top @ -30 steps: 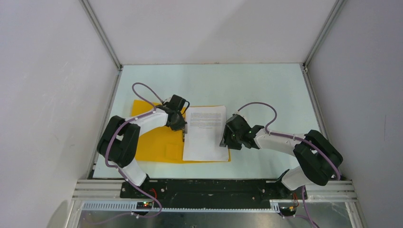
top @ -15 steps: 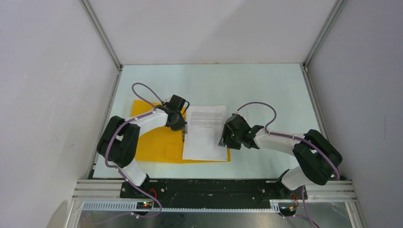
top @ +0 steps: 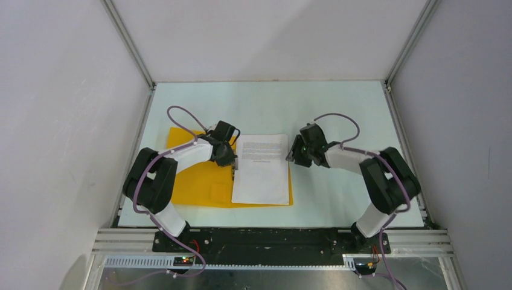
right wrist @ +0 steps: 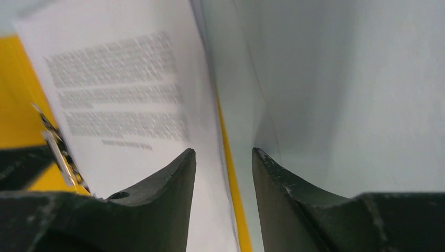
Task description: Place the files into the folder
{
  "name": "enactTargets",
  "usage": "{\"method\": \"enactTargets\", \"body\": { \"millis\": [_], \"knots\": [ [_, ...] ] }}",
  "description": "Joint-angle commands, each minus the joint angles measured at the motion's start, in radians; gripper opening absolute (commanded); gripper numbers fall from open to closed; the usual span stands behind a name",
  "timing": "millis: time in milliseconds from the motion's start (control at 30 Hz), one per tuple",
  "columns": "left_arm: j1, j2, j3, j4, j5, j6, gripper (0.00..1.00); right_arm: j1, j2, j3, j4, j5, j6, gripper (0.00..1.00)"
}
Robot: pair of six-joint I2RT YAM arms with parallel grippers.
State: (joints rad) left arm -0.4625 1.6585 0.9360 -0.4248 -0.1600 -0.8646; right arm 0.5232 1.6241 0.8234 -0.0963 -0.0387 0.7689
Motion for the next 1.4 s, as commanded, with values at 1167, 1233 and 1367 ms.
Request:
{"method": "enactTargets", "body": {
  "millis": [1167,1233,1367],
  "knots": [
    [0.024,0.006,-0.04,-0.093,0.006,0.023,0.16,0.006,0.336,0.358,0.048,0.09,-0.119,0.44],
    [0.023,0.006,-0.04,-0.093,0.007,0.022,0.16,0.01,0.336,0.359,0.042,0.095,-0.12,0.44],
    [0.023,-0.003,-0.039,-0.093,0.006,0.022,0.16,0.011,0.326,0.359,0.034,0.094,-0.12,0.45]
  ]
}}
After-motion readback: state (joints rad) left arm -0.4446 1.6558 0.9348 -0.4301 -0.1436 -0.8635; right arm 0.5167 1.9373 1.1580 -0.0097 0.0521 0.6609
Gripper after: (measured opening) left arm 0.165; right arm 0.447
